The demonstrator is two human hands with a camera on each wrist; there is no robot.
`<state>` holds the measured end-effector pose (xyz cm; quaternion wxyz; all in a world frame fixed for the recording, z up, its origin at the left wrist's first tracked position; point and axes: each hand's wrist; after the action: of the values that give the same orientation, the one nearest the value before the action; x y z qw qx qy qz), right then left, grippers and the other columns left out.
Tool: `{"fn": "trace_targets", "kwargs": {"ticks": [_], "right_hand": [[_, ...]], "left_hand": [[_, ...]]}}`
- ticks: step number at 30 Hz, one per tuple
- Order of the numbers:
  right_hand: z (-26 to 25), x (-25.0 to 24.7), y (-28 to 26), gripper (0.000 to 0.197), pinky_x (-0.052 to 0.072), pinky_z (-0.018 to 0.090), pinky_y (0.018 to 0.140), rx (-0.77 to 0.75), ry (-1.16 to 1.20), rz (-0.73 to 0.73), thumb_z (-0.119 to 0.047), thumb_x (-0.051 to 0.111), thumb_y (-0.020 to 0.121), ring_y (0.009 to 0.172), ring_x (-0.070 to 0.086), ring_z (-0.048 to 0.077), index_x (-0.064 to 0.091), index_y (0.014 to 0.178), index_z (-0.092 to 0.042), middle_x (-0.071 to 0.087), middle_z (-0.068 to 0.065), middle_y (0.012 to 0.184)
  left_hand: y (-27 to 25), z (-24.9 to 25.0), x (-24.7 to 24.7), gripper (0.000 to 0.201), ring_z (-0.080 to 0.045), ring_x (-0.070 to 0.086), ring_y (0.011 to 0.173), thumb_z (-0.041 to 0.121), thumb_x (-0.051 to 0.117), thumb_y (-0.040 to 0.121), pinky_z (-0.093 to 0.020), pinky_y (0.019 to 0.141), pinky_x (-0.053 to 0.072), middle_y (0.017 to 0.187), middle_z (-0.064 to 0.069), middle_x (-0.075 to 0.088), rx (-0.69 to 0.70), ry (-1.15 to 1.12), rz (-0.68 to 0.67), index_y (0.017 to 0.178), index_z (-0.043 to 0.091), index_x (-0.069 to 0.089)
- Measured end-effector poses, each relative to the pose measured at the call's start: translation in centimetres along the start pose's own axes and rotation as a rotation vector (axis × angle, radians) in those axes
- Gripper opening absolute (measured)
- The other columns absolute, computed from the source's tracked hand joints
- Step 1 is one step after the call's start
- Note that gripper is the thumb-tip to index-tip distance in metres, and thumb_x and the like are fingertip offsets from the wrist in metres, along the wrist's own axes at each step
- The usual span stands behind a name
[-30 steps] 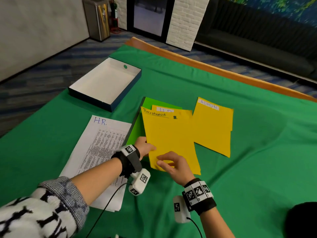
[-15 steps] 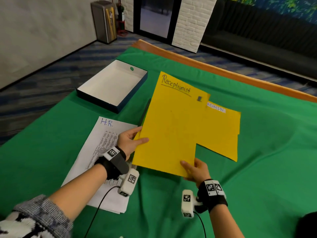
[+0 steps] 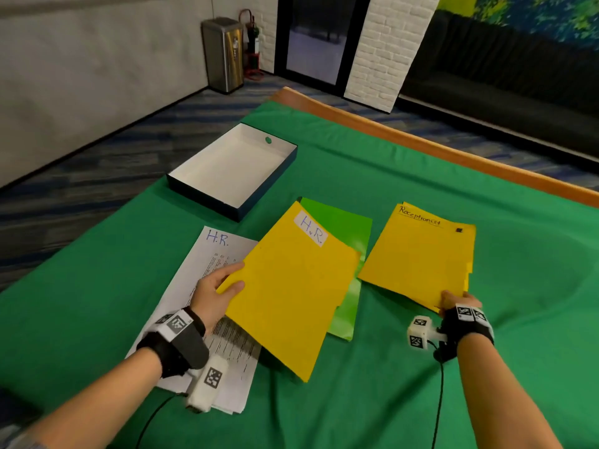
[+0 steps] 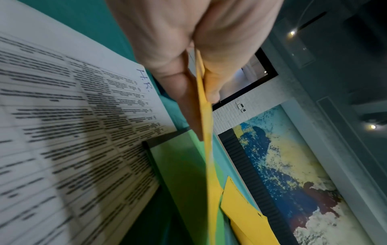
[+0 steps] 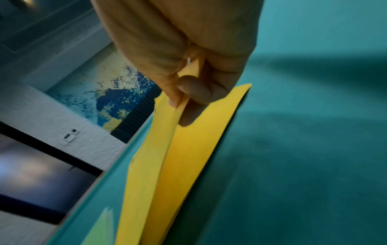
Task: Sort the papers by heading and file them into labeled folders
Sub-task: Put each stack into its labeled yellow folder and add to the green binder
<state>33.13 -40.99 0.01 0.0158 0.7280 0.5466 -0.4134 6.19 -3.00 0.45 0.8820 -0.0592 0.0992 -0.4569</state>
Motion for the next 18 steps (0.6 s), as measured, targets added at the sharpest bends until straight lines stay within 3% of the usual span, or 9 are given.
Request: {"fn": "trace_targets", "kwargs": {"ticks": [2,5,7,8,11,13,15,17,18], "right_hand": [[0.4,-0.2,0.8,0.058,0.046,0.045,0.092,0.015,-0.056,-0.001,-0.019,0.056,0.089,0.109,0.057,0.041,0.035,0.142,-0.009,0.053,0.016,0.131],[0.5,-0.2,1.4,0.056,0.046,0.061,0.087,0.100,-0.169,0.037,-0.019,0.061,0.079,0.097,0.058,0.046,0.045,0.131,-0.007,0.046,0.022,0.132],[0.0,0.4,-0.4,0.055,0.044,0.049,0.091,0.111,-0.197,0.114,-0.016,0.059,0.083,0.109,0.051,0.047,0.039,0.133,-0.001,0.035,0.026,0.139],[-0.3,1.0,-2.0,0.054,0.042,0.046,0.087,0.056,-0.168,0.123,-0.017,0.057,0.087,0.113,0.048,0.046,0.037,0.134,0.000,0.034,0.027,0.140],[0.0,4.6,-7.2,0.040,0.049,0.040,0.077,-0.148,0.051,-0.108,-0.026,0.054,0.093,0.102,0.059,0.036,0.051,0.124,-0.001,0.055,0.023,0.126],[1.2,7.6,-11.4,0.041,0.051,0.035,0.068,-0.106,0.209,-0.369,-0.041,0.054,0.091,0.092,0.063,0.030,0.058,0.113,-0.006,0.064,0.012,0.112],[2.4,10.3,-15.2,0.052,0.052,0.040,0.073,-0.017,0.224,-0.596,-0.054,0.058,0.084,0.101,0.059,0.030,0.056,0.114,-0.012,0.059,0.005,0.111],[3.8,12.0,-17.5,0.062,0.051,0.040,0.076,-0.035,0.185,-0.633,-0.042,0.073,0.076,0.106,0.055,0.030,0.049,0.125,-0.013,0.055,0.007,0.119],[4.7,12.4,-17.8,0.065,0.050,0.038,0.074,-0.054,0.198,-0.580,-0.027,0.077,0.076,0.104,0.056,0.030,0.044,0.129,-0.012,0.054,0.010,0.121]], "left_hand": [[-0.4,-0.6,-0.5,0.040,-0.005,0.042,0.117,0.000,0.056,0.089,-0.019,0.096,0.033,0.130,0.005,0.051,-0.013,0.014,0.006,0.125,0.017,0.055],[-1.0,-0.8,-0.8,0.039,-0.004,0.040,0.119,0.002,0.055,0.090,-0.021,0.099,0.031,0.130,0.007,0.050,-0.019,0.006,0.021,0.127,0.016,0.054],[-1.3,-0.8,-0.9,0.039,-0.005,0.040,0.120,0.003,0.054,0.091,-0.022,0.100,0.031,0.129,0.008,0.049,-0.016,-0.007,0.031,0.127,0.018,0.054],[-1.4,-0.6,-0.8,0.038,-0.005,0.040,0.120,0.004,0.053,0.091,-0.023,0.100,0.031,0.128,0.009,0.049,-0.010,-0.021,0.040,0.126,0.019,0.054],[-1.6,0.0,-0.1,0.037,-0.004,0.040,0.121,0.003,0.051,0.093,-0.022,0.100,0.031,0.128,0.010,0.048,0.017,-0.071,0.047,0.126,0.019,0.053],[-1.8,0.2,0.6,0.037,-0.004,0.038,0.122,0.003,0.049,0.093,-0.023,0.101,0.031,0.130,0.010,0.046,0.019,-0.084,0.015,0.126,0.020,0.052],[-2.0,-0.1,1.0,0.036,-0.009,0.040,0.125,0.004,0.047,0.094,-0.031,0.106,0.033,0.132,0.010,0.045,-0.005,-0.094,-0.036,0.125,0.022,0.053],[-2.3,-0.4,0.9,0.038,-0.017,0.044,0.125,0.004,0.047,0.094,-0.042,0.104,0.039,0.131,0.008,0.047,-0.024,-0.106,-0.051,0.126,0.024,0.052],[-2.4,-0.6,0.6,0.041,-0.017,0.046,0.122,0.002,0.048,0.093,-0.039,0.100,0.043,0.128,0.007,0.048,-0.028,-0.113,-0.045,0.128,0.024,0.049]]}}
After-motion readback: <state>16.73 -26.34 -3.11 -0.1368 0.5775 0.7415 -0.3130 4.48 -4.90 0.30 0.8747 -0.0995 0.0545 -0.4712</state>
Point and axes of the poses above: each hand's wrist, its own y-axis towards the middle knuckle, its own x-axis out of the palm, z = x × y
